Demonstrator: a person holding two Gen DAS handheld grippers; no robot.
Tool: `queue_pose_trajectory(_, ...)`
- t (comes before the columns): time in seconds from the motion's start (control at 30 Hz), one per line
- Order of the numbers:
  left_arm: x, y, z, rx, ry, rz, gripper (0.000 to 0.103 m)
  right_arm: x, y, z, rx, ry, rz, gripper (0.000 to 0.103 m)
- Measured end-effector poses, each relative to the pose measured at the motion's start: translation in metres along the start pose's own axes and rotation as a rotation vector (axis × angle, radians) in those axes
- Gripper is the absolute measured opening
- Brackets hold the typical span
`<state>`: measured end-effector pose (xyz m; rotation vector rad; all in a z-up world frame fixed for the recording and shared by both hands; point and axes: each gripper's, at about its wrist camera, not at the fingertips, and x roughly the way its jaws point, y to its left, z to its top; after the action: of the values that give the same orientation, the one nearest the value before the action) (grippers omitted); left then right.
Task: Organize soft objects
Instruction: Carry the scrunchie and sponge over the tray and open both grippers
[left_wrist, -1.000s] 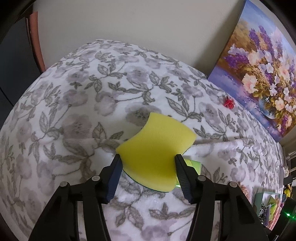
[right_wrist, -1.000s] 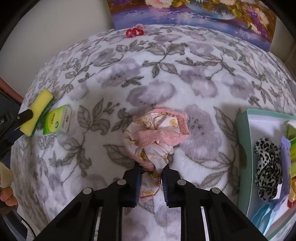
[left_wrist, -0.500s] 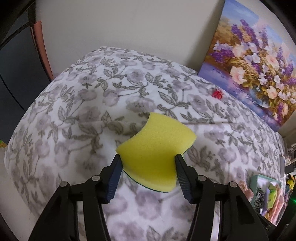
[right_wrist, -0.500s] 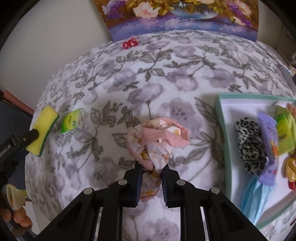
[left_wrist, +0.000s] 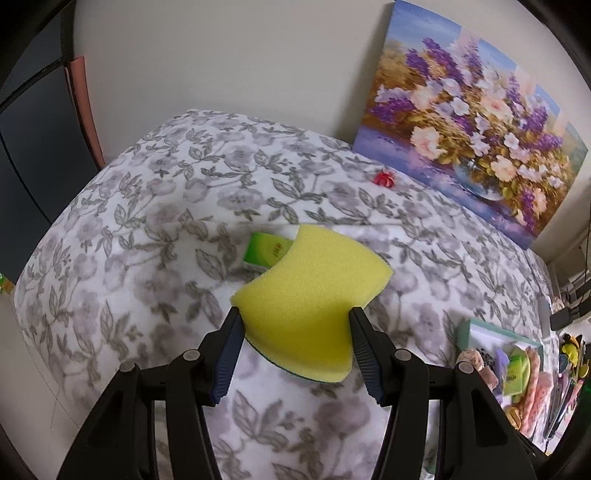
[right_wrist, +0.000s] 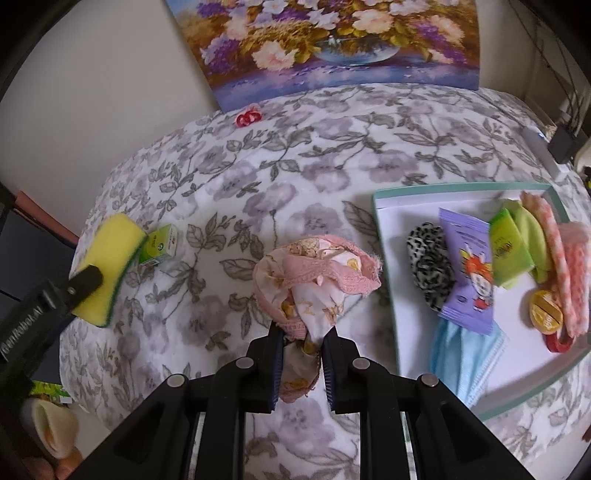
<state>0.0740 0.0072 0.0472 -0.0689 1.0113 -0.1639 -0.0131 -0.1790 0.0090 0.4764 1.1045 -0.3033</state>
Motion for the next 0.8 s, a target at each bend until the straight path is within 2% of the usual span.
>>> queue_pose_trajectory(0.3,0.006,-0.035,-0.019,0.079,0.026,0.02,0.059,-0.015,-0.024,0.0,0.049,-0.011,0.02,0.02)
queue_pose_trajectory(0.5,0.003,-0.061,-0.031,0.132,0.026,0.027,0.059,-0.027,-0.046,0.006,0.067,-0.034,-0.002,0.021)
queue_pose_trajectory(0.8,-0.003,-0.123,-0.06,0.291,0.022,0.009,0.059,-0.043,-0.092,0.01,0.123,-0.064,-0.004,0.023)
